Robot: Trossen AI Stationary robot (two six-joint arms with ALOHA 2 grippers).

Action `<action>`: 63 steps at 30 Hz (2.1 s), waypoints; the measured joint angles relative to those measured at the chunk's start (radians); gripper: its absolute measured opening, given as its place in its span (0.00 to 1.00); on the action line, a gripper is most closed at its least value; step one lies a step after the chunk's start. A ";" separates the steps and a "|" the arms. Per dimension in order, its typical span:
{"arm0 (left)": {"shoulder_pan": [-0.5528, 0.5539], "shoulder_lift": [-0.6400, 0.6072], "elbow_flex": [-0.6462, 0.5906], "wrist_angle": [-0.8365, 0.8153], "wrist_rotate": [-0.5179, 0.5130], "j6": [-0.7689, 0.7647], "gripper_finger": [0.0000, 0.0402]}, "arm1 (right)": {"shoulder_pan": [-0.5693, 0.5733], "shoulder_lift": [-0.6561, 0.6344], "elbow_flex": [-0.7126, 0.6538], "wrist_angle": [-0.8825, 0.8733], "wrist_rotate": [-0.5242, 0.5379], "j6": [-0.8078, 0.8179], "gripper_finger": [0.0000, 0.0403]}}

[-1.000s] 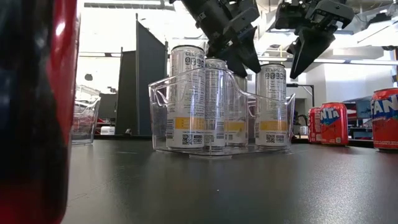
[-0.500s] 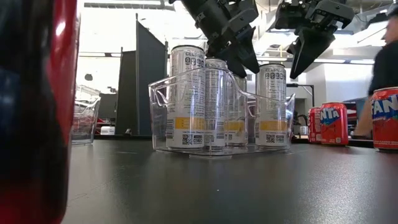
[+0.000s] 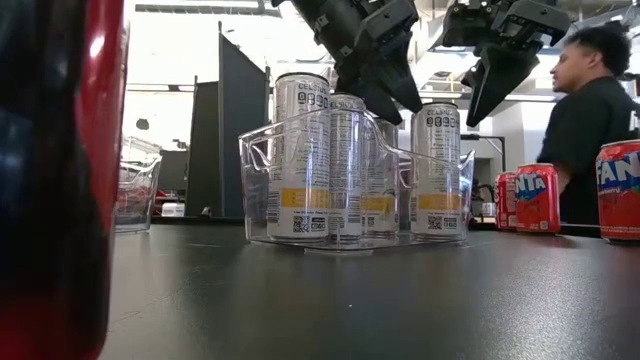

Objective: Sort soda cans
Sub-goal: Put the orange soda can into the left transparent bin

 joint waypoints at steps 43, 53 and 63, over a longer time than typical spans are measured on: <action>-0.250 -0.379 0.001 -0.535 -0.665 -0.330 0.75 | -0.001 0.000 0.000 -0.006 0.001 -0.059 0.40; -0.366 -0.378 -0.125 -0.662 -0.715 -0.644 0.75 | -0.001 0.000 0.000 0.001 0.001 -0.060 0.40; -0.382 -0.377 -0.146 -0.667 -0.716 -0.649 0.75 | -0.001 0.000 0.000 0.002 0.001 -0.027 0.40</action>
